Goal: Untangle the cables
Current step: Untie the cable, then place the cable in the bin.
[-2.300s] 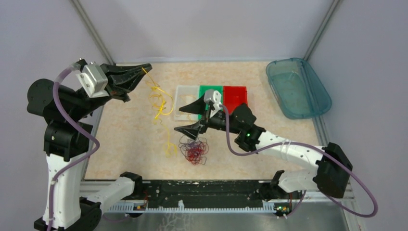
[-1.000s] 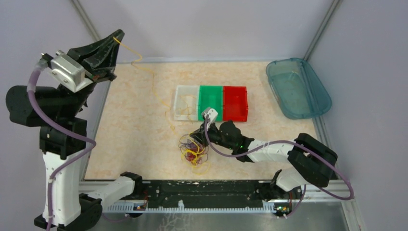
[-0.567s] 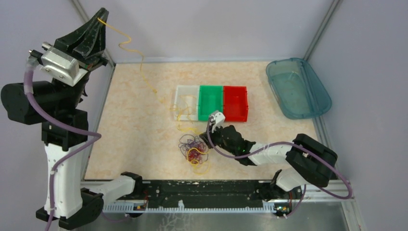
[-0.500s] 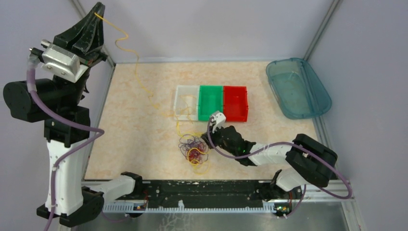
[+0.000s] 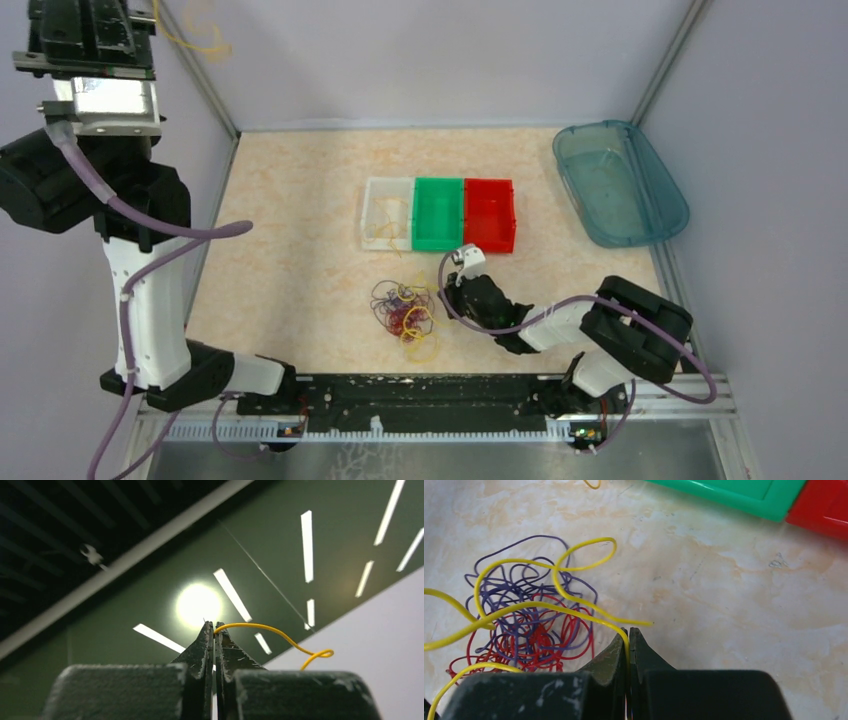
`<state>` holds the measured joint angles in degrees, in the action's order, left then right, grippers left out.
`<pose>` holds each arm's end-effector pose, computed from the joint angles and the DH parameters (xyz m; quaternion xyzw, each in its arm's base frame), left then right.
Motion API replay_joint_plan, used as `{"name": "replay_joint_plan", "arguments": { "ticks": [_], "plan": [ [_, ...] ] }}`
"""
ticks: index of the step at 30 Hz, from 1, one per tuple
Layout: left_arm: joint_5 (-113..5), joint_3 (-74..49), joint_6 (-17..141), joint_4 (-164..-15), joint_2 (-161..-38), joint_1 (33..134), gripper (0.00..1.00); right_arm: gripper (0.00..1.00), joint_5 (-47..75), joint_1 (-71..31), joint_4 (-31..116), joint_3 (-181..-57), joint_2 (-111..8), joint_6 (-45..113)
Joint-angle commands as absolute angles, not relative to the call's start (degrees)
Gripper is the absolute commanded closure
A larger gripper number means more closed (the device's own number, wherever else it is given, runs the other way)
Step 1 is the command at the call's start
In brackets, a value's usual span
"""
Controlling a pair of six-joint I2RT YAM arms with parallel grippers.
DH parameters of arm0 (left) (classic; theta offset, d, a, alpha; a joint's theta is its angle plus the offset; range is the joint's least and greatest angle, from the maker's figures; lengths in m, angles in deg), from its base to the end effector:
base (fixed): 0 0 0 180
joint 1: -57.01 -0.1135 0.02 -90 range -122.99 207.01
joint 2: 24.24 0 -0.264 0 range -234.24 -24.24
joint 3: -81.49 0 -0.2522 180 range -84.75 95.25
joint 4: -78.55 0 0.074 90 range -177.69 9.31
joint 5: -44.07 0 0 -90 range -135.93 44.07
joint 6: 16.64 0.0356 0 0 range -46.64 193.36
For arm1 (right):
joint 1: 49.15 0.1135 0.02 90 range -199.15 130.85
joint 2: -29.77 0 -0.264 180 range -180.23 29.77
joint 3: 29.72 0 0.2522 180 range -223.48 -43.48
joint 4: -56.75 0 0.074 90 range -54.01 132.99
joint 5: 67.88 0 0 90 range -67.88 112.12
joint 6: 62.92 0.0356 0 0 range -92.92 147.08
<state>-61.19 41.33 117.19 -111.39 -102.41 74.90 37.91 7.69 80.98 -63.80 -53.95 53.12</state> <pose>0.1111 -0.0457 0.6967 0.1938 0.0687 0.1989 0.9582 0.1461 0.2059 0.1373 -0.1516 0.8267 0.2632 0.4736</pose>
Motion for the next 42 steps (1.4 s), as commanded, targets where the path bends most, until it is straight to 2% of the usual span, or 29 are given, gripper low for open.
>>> {"name": "replay_joint_plan", "arguments": {
  "ticks": [1, 4, 7, 11, 16, 23, 42],
  "plan": [
    [-62.85, 49.35, 125.94, -116.91, -104.91, 75.03, 1.00, 1.00, 44.84, 7.84, 83.01, -61.76, -51.94, 58.44],
    [-64.00, 48.02, 124.49, -111.28, -103.40, 75.03, 1.00, 1.00, 44.64, 7.81, 86.73, -59.72, -50.79, 58.19],
    [-67.24, 35.94, 121.23, -107.72, -97.61, 75.01, 1.00, 1.00, 43.89, 7.82, 89.72, -59.15, -49.85, 57.33],
    [-70.26, 25.67, 113.97, -97.95, -93.26, 75.03, 1.00, 1.00, 41.84, 7.81, 95.61, -57.59, -46.88, 55.50],
    [-71.53, 11.20, 108.72, -96.69, -89.88, 75.08, 1.00, 1.00, 38.82, 7.42, 99.19, -56.14, -41.02, 54.61],
    [-71.01, -0.17, 105.84, -97.88, -91.61, 75.19, 1.00, 1.00, 36.34, 6.69, 98.33, -55.00, -30.68, 54.39],
    [-70.54, -8.90, 102.31, -99.69, -103.28, 75.73, 1.00, 1.00, 36.08, 4.22, 79.58, -56.30, -5.26, 53.01]
  ]
}}
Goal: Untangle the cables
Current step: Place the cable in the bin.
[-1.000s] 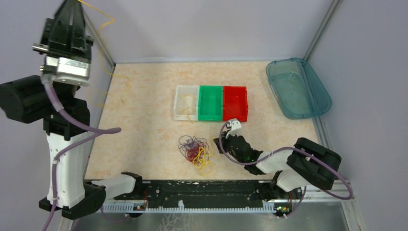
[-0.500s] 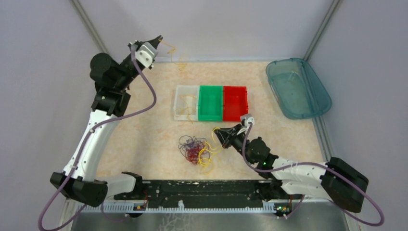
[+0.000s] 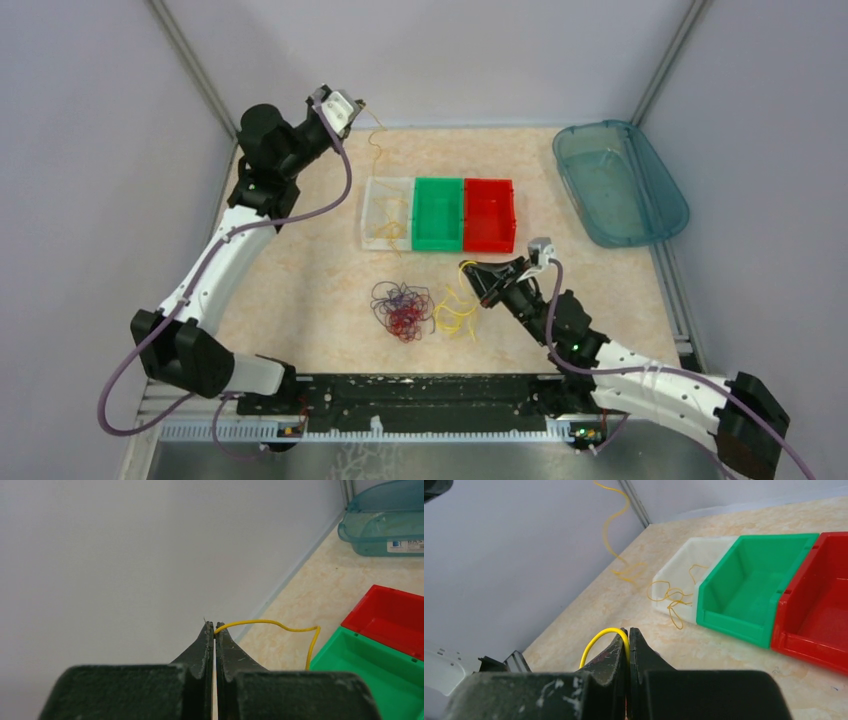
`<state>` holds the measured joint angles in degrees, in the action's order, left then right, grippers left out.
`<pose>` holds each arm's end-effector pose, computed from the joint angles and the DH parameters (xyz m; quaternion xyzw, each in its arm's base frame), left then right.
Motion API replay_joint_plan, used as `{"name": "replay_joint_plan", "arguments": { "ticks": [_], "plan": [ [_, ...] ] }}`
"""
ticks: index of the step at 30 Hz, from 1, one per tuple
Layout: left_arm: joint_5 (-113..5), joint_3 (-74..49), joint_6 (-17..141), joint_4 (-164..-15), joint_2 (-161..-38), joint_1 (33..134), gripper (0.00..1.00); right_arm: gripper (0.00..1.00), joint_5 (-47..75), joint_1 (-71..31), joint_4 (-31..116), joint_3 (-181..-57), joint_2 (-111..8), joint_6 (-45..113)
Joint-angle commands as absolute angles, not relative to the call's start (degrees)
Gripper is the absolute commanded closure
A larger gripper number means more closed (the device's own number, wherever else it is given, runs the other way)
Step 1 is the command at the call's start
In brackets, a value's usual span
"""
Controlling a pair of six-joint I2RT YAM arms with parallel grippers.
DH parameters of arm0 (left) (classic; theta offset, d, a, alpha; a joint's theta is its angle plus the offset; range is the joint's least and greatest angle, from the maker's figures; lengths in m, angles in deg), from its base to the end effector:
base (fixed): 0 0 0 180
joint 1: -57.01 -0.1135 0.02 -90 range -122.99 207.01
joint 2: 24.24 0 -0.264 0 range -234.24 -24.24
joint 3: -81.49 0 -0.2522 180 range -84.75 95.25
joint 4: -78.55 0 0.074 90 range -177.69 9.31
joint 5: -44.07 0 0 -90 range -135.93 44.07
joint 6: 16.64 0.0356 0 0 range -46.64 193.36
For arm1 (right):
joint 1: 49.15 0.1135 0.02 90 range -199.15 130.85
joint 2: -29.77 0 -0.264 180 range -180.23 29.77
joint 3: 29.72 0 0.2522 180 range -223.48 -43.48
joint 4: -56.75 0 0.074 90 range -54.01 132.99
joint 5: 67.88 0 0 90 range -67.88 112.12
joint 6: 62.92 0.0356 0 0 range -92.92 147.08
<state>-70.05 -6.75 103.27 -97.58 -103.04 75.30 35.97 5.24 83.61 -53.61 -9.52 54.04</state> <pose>0.2989 -0.1141 0.4459 0.4042 0.5143 -0.0595 0.7540 0.1031 0.1294 0.2353 -0.0583 0.6326 0.4430 0.6326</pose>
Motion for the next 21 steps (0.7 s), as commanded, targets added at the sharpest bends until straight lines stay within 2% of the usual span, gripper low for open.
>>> {"name": "replay_joint_plan", "arguments": {
  "ticks": [1, 10, 21],
  "plan": [
    [-70.46, -9.44, 102.45, -99.74, -103.45, 75.73, 1.00, 1.00, 36.26, 4.04, 78.36, -56.75, -4.03, 52.73],
    [-70.47, -8.18, 102.52, -96.68, -107.57, 75.76, 1.00, 1.00, 37.77, 3.25, 70.78, -58.65, 1.51, 51.11],
    [-72.71, 8.20, 104.42, -82.45, -119.06, 76.04, 1.00, 1.00, 38.17, 3.13, 70.72, -58.53, 0.95, 50.85]
  ]
}}
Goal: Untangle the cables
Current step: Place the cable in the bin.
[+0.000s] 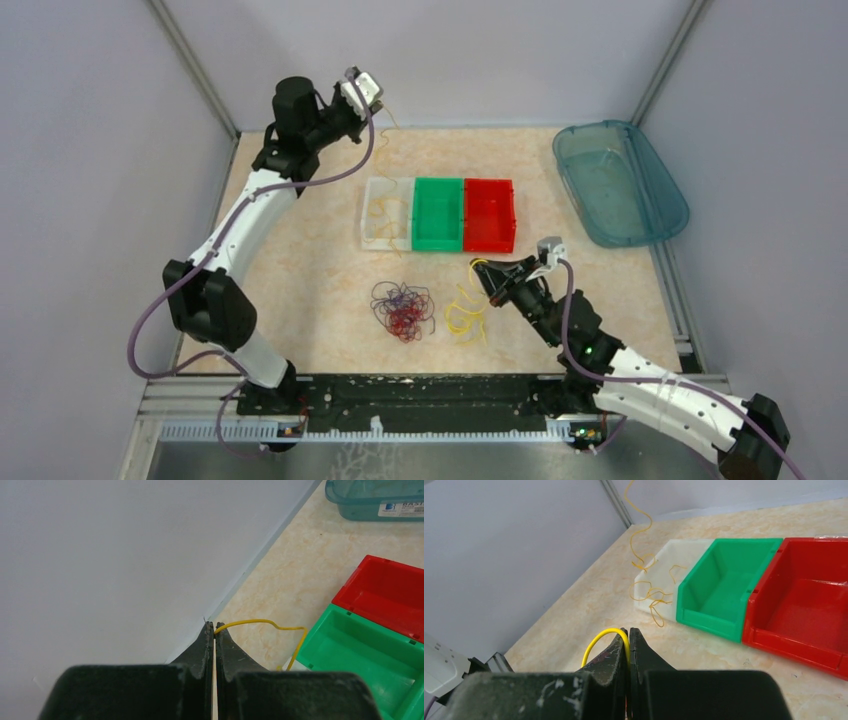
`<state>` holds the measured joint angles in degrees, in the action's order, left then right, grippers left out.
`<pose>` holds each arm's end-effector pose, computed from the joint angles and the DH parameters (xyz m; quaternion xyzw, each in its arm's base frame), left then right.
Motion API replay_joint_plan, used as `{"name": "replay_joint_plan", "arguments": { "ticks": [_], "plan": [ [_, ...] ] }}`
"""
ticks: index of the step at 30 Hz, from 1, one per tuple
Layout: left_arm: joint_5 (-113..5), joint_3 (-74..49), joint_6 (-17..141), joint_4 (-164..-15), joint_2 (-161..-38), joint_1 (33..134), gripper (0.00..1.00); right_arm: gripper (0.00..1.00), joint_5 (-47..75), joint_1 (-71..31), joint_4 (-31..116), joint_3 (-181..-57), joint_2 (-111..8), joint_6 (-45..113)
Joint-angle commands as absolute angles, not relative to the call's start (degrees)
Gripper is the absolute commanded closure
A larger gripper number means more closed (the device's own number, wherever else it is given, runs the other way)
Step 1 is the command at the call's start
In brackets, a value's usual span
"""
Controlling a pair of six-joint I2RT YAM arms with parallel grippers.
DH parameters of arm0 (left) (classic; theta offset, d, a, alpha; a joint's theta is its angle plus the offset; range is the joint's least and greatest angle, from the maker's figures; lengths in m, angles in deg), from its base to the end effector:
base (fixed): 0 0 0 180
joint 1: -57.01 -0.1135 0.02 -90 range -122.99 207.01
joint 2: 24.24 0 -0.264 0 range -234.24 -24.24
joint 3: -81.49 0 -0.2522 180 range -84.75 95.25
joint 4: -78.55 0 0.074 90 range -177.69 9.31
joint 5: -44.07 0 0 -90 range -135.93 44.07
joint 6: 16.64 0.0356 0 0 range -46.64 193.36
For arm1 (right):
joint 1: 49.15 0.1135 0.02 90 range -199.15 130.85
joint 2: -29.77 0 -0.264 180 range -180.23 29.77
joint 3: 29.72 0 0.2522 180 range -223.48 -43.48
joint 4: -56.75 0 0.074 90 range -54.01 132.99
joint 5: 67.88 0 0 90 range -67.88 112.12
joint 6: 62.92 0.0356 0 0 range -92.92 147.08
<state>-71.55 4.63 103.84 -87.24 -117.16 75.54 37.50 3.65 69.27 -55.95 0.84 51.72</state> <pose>0.3625 -0.1377 0.4145 0.4334 0.5861 -0.0920 0.6784 0.0968 0.1119 0.2478 -0.0560 0.6439 0.4070 0.6454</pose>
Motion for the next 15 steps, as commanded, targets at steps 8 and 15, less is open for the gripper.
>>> {"name": "replay_joint_plan", "arguments": {
  "ticks": [8, 15],
  "plan": [
    [-72.47, 4.07, 104.13, -84.89, -120.13, 76.17, 1.00, 1.00, 37.73, 2.45, 71.15, -59.12, 0.08, 50.87],
    [-70.97, 1.84, 103.74, -86.64, -121.25, 76.17, 1.00, 1.00, 37.70, 2.28, 71.08, -59.45, -0.01, 51.06]
  ]
}}
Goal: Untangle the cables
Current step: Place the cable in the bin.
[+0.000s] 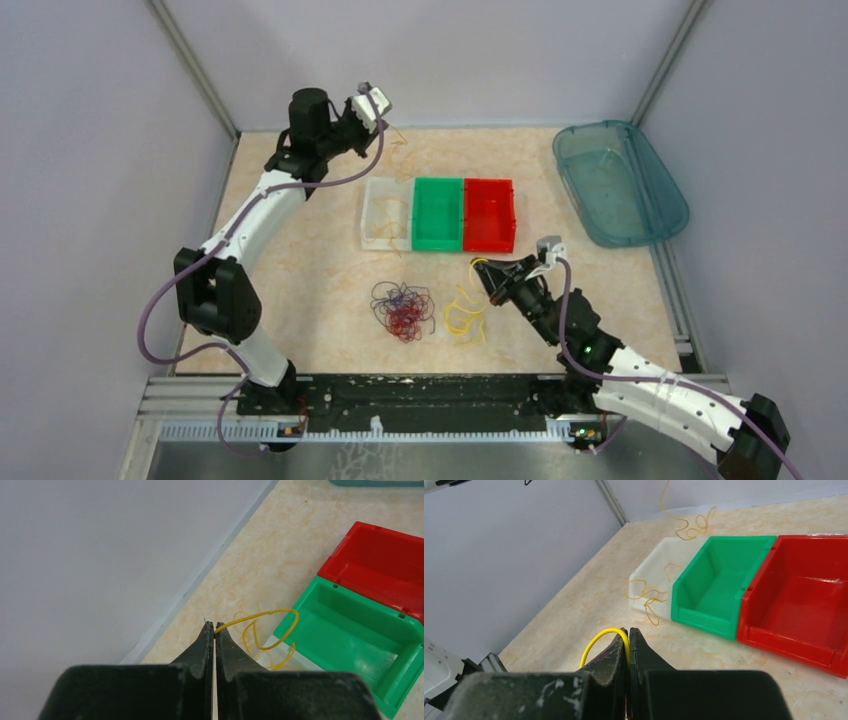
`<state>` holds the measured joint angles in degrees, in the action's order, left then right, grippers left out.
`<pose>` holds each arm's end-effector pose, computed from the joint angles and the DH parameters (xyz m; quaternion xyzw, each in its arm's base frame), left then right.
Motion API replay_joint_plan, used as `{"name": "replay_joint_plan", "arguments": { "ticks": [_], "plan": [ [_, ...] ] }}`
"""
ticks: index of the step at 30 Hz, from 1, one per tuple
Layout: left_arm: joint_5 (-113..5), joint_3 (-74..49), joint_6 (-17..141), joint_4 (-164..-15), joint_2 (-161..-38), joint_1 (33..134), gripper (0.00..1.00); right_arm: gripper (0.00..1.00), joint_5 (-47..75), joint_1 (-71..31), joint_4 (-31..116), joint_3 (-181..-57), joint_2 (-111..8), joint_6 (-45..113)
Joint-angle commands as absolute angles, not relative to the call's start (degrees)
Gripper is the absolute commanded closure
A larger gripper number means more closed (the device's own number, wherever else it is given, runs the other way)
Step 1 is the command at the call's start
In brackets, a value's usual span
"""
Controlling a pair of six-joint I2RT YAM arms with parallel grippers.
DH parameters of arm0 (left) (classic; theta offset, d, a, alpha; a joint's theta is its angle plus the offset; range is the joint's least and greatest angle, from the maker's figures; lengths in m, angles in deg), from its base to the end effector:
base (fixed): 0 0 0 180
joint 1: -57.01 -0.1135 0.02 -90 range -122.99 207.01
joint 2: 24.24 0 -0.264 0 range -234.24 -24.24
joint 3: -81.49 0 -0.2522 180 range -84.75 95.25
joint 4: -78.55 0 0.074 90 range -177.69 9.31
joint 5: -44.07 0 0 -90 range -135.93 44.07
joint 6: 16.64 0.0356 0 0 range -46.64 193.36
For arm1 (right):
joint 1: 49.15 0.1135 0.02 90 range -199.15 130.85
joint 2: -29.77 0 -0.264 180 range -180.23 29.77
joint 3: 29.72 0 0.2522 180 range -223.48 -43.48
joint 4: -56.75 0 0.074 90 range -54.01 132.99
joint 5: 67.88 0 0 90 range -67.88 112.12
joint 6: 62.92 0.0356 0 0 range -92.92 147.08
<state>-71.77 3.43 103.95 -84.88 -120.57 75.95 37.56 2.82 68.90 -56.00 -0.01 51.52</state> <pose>0.3773 -0.1459 0.3804 0.4442 0.6231 -0.1086 0.6345 0.0997 0.1121 0.2455 -0.0547 0.6516 0.3960 0.6447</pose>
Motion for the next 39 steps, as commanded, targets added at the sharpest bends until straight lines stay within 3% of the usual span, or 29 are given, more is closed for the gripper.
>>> {"name": "replay_joint_plan", "arguments": {
  "ticks": [1, 11, 29, 32, 37, 39],
  "plan": [
    [-70.85, 1.32, 103.72, -87.28, -121.02, 76.15, 1.00, 1.00, 37.71, 2.27, 71.03, -59.37, -0.05, 51.07],
    [-72.69, 3.77, 101.31, -84.96, -118.68, 76.17, 1.00, 1.00, 36.74, 2.01, 72.90, -59.24, -1.84, 51.92],
    [-64.42, -7.89, 105.64, -82.50, -117.61, 77.52, 1.00, 1.00, 37.04, 2.01, 71.49, -59.72, -0.51, 52.34],
    [-60.95, -7.29, 106.45, -80.86, -120.09, 78.83, 0.87, 1.00, 37.22, 2.01, 71.12, -60.10, -0.62, 52.10],
    [-58.62, -6.36, 105.91, -79.98, -122.96, 79.41, 0.76, 1.00, 37.62, 2.05, 70.28, -60.66, -1.41, 51.77],
    [-57.82, -6.15, 106.45, -79.56, -123.73, 79.37, 0.64, 1.00, 37.75, 2.01, 69.12, -61.50, -2.09, 51.62]
  ]
}}
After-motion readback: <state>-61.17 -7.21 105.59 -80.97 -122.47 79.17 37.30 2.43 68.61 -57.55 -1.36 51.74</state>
